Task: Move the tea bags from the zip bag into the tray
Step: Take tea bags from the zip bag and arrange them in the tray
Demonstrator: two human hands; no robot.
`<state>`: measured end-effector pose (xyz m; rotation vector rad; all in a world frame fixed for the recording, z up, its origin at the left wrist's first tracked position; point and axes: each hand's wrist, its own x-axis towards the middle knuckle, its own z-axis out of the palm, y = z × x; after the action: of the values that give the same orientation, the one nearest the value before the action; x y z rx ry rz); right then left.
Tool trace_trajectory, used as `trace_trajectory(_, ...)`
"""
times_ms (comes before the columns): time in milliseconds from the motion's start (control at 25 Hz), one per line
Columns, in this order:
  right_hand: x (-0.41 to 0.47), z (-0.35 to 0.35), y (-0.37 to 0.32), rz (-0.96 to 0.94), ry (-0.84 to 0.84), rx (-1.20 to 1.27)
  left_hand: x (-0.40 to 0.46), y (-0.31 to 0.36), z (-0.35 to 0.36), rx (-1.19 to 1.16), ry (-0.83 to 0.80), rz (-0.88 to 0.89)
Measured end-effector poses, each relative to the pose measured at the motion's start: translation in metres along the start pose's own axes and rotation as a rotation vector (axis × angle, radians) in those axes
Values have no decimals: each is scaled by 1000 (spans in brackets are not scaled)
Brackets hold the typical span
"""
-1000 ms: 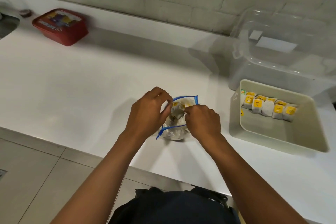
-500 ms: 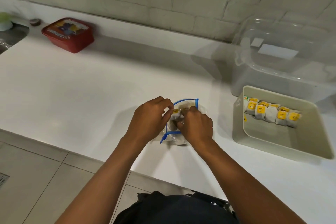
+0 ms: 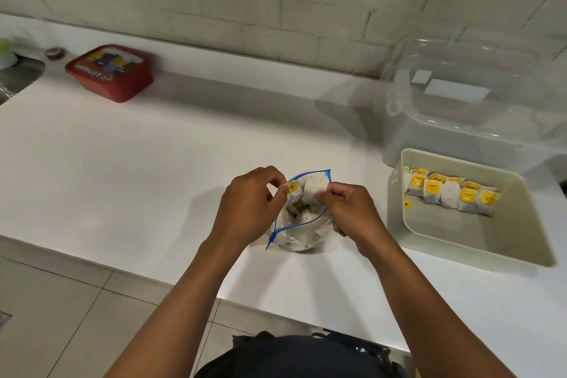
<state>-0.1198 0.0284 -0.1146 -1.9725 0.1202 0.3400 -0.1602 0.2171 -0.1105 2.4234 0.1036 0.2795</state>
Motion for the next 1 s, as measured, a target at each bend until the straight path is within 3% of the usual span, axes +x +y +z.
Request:
trace_trajectory(120, -7, -8, -6, 24, -79, 172, -3, 9, -2, -74, 9, -51)
trace_trajectory(400, -17, -2, -8, -67, -121, 217, -10, 20, -4, -172, -15, -91)
trace_trajectory(560, -22, 8, -8, -94, -138, 197, -19, 23, 5, -106, -21, -34)
trace_trajectory(760, -27, 12, -11, -221, -45, 44, -21, 24, 9, -112, -18, -25)
trace_trajectory(1000, -33, -3, -21, -70, -150, 386, -19, 41, 5, -191, -22, -23)
